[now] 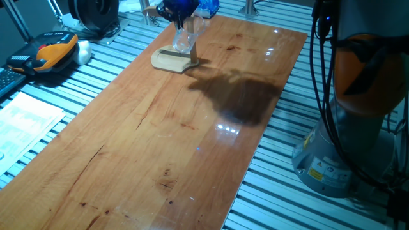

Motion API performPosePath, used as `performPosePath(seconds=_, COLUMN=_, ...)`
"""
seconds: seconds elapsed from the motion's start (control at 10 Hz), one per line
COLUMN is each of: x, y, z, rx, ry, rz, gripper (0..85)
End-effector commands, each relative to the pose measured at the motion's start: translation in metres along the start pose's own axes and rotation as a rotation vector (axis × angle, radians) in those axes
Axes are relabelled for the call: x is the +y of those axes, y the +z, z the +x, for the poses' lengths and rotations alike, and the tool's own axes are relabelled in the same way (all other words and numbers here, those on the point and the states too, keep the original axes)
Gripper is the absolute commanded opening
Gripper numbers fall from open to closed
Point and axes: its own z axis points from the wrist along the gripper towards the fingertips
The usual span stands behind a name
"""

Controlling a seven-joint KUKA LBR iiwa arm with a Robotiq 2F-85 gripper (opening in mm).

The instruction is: Put the cup on the cup rack

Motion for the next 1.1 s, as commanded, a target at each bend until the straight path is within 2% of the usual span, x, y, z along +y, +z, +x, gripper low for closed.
performPosePath(seconds=0.0, x=0.0001, y=0.0002, z=0.0001, rx=0.015, ry=0.003, rz=-0.013, gripper=0.0)
performPosePath(seconds=0.5, x=-0.0055, y=-0.0015, z=0.0009, rx=0.024, ry=-0.019, rz=-0.021, gripper=0.0)
performPosePath(seconds=1.0, x=-0.0081, y=-0.0041, z=0.0049, rx=0.016, ry=-0.039, rz=-0.031, gripper=0.0)
